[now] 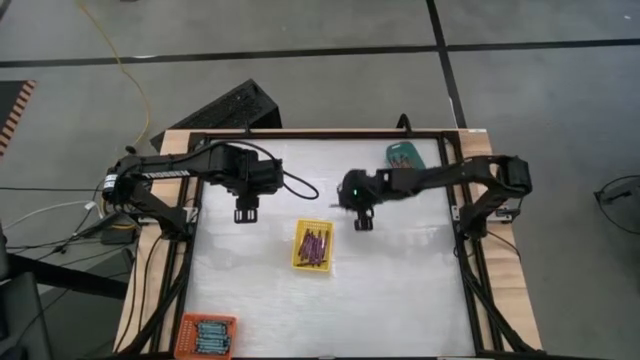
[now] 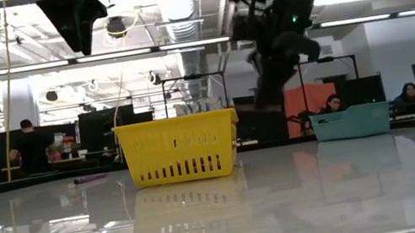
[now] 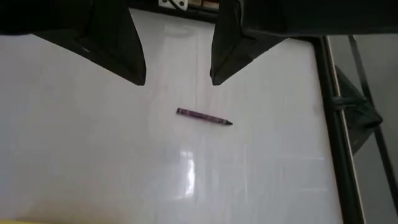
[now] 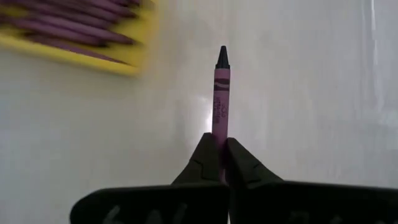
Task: Sort crayons
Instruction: Put the violet crayon into the yellow basket
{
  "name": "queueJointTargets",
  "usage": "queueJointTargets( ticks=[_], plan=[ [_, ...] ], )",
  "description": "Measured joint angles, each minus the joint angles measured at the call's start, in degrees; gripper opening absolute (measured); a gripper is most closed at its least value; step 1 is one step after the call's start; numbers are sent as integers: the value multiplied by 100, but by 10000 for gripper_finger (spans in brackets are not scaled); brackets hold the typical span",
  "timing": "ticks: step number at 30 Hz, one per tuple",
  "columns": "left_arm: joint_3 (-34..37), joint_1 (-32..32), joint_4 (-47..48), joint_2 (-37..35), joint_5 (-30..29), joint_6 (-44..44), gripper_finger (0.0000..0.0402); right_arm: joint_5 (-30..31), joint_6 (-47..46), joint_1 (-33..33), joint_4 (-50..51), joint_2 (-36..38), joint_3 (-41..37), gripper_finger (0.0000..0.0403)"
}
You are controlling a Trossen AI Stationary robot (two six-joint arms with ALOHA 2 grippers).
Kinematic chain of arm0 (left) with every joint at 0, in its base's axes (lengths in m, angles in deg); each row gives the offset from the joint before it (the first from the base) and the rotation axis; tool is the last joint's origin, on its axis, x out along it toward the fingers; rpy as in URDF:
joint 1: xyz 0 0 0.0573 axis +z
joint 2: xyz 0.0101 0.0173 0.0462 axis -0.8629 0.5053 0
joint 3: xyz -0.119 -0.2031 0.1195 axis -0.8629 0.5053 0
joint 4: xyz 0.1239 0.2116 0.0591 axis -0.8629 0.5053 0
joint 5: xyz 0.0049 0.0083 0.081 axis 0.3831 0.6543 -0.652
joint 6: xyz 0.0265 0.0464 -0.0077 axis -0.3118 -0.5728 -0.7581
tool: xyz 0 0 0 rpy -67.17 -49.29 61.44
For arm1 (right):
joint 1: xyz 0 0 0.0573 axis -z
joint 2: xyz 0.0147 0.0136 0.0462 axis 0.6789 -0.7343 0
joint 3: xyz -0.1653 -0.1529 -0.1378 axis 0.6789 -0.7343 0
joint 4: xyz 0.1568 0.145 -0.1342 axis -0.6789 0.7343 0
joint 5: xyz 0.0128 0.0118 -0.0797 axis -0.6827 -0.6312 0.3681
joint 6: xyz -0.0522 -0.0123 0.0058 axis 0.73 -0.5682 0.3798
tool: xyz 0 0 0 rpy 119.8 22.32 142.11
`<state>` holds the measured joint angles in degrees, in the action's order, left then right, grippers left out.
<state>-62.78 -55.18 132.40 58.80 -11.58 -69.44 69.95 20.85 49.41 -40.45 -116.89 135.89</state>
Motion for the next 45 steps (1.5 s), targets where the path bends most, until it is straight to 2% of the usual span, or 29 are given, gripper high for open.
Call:
queueJointTargets(
  ticks=[5, 9, 14, 21, 27, 32, 40, 45],
  plan=[
    [0, 0, 0, 0, -6, 255, 171, 361, 1188, -861, -737, -15, 2, 0],
    [0, 0, 0, 0, 16, 427, 171, 906, 1914, -1339, -1333, -81, 30, 0],
    [0, 4, -2, 0, 52, 596, 171, 991, 2937, -1641, -1369, -343, 425, 0],
    [83, 123, -148, -2, 345, 877, 171, 997, 4110, -1763, -942, -1273, 1077, 0],
    [844, 334, -608, 0, 668, 936, 171, 1418, 4386, -1849, -551, -1707, 1483, 0],
    [1645, 766, -1163, 2, 668, 1253, 171, 1412, 4373, -1870, -505, -1702, 1599, 13],
    [2745, 1809, -2659, 2, 1134, 1815, 171, 1350, 4262, -1869, -293, -1691, 1655, 84],
    [3149, 2254, -3156, 25, 1098, 2526, 171, 1350, 4254, -1933, -267, -1661, 1655, 129]
  ],
)
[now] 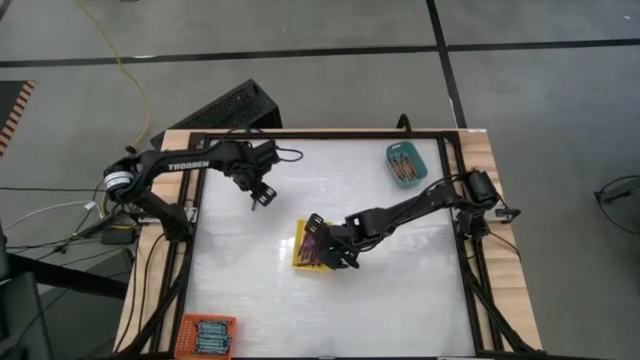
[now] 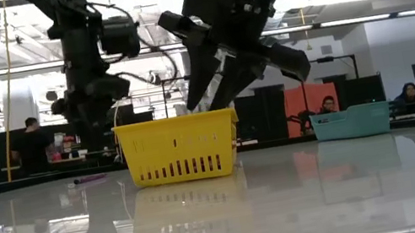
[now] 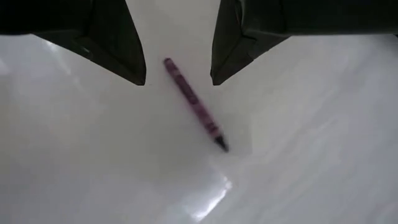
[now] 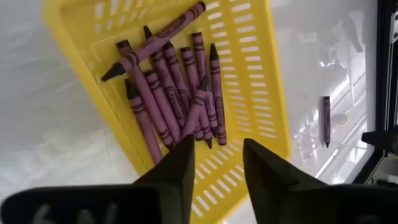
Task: Sort crayons
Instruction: Put the violet crayon into the yellow basket
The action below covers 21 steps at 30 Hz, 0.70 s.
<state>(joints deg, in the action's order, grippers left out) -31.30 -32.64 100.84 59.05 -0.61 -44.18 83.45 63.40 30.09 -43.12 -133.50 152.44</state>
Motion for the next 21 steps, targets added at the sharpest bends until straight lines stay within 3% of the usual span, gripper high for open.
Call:
queueJointTargets(
  ticks=[6, 21],
  plan=[
    [255, 343, -266, 101, 51, 534, 171, 43, -34, -157, -38, 80, 0, 151],
    [233, 666, -334, 1437, 533, 705, 169, 552, -608, -988, 108, 930, 0, 138]
  ],
)
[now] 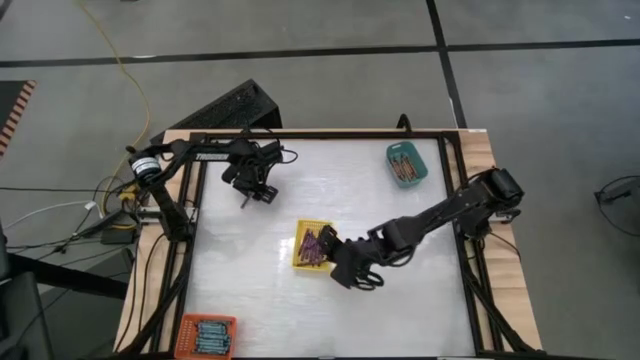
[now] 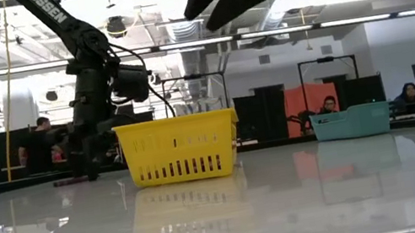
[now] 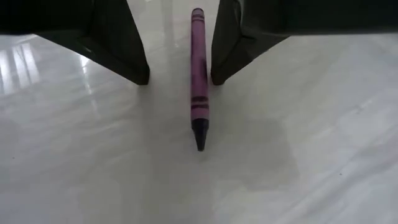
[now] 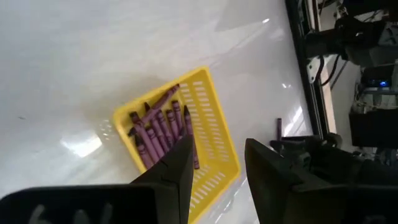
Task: Sort crayons
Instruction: Put the violet crayon into the yellow basket
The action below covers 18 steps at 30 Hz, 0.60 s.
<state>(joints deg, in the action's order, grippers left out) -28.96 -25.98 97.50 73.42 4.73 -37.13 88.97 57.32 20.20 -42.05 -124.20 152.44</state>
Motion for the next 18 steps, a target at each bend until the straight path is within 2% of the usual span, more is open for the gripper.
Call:
queueJointTargets(
  ticks=[5, 11, 18],
  plan=[
    [8, 0, -140, 26, 97, -1, 128, 251, -170, -222, 171, 13, 0, 138],
    [10, -13, -207, 37, 280, -253, 20, 426, -335, -375, 291, -18, -2, 138],
    [-243, -211, -49, 9, 199, -505, 4, 772, -687, -558, 515, -18, -2, 138]
  ],
)
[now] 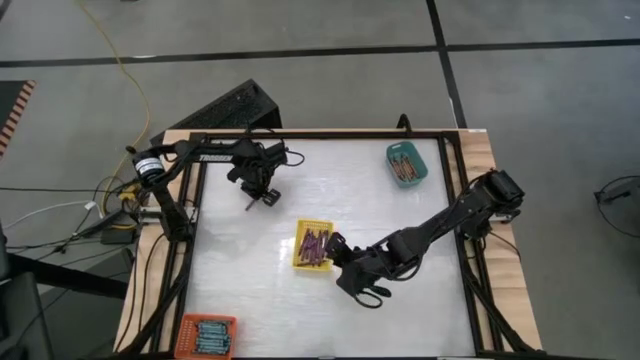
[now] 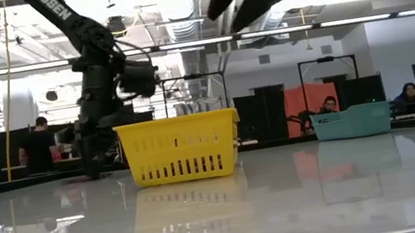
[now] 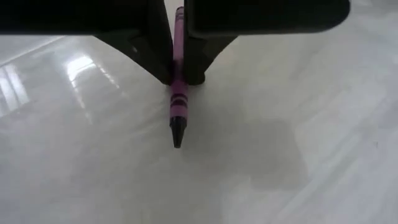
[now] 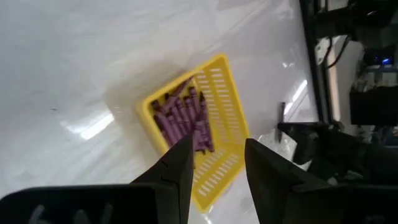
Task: Sort crayons
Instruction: Put the violet crayon into the yellow basket
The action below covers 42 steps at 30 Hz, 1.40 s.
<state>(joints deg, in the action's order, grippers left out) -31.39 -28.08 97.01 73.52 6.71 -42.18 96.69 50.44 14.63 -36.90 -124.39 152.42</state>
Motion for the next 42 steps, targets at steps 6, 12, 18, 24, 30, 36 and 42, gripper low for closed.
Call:
queueJointTargets(
  ticks=[6, 12, 18, 24, 30, 36, 42],
  plan=[
    [-727, -664, -116, -407, 97, -923, 2, 101, -648, -277, 477, 0, 0, 138],
    [-1483, -1792, -95, -479, -188, -2619, 1, 101, -1533, -608, 978, 0, 0, 138],
    [-1703, -2619, -450, -460, -678, -3538, 0, 169, -2344, -949, 1451, -2, 0, 138],
    [-1701, -3273, -676, -373, -1002, -4839, 0, 259, -2960, -1206, 1689, -2, 0, 138],
    [-1705, -3890, -1227, -65, -1481, -5826, 0, 306, -3486, -1346, 1769, -4, 0, 138],
    [-1701, -4290, -1551, 245, -2000, -6683, 0, 434, -4094, -1450, 2034, -6, 0, 138],
    [-1716, -4474, -1766, 451, -2297, -7445, 0, 439, -4728, -1518, 2302, -5, -2, 138]
  ],
)
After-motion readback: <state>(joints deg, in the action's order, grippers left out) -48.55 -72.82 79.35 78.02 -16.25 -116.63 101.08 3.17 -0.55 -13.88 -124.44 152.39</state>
